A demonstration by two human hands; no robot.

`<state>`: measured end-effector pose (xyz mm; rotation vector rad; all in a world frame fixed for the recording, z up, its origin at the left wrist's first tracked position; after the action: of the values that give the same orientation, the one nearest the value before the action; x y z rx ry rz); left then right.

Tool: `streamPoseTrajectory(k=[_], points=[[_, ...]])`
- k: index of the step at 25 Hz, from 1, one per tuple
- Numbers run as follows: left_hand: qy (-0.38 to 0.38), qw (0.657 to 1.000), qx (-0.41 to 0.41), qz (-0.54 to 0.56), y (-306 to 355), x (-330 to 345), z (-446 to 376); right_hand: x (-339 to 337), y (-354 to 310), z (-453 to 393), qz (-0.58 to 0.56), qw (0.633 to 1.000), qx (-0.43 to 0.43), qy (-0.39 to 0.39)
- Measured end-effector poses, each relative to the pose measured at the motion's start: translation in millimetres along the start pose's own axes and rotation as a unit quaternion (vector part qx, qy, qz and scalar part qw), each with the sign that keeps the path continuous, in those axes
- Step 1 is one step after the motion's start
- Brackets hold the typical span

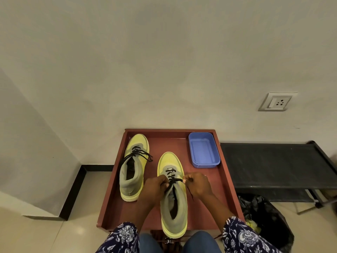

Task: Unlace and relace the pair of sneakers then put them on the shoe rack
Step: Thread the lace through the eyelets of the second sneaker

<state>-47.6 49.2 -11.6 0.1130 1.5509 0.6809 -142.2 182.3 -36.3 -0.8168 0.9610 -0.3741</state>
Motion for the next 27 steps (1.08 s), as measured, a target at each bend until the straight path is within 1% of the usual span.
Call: streamPoseTrajectory(k=[4,6,9,14,19,27], points=[[0.017,1.0,-0.016,-0.014,2,1,0,-1,-4,0,0.12,0.993,0.002,-0.001],[0.02,0.999,-0.028,-0.012,3,1,0,-4,-2,1,0.147,0.989,0.004,0.01],[0.021,0.999,-0.04,-0.01,3,1,0,-9,1,2,0.154,0.987,0.015,0.038],[0.038,0.997,-0.062,0.014,2,4,1,-7,2,4,0.16,0.985,0.033,0.052],[0.044,0.994,-0.092,0.025,-1,7,1,-12,0,7,0.16,0.982,0.05,0.085],[0.044,0.992,-0.108,0.042,-3,7,4,-14,0,10,0.157,0.982,0.055,0.093]])
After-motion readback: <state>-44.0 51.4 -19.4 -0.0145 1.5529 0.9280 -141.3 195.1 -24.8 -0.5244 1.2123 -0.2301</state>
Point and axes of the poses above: each hand's wrist, its own z-axis away from the middle knuckle, its own x-axis out of the palm, y = z × x, the point moved 7 cm from there along -z, towards the middle knuckle, and after that the axes turned 10 degrees about -z, right-handed, at the moved point
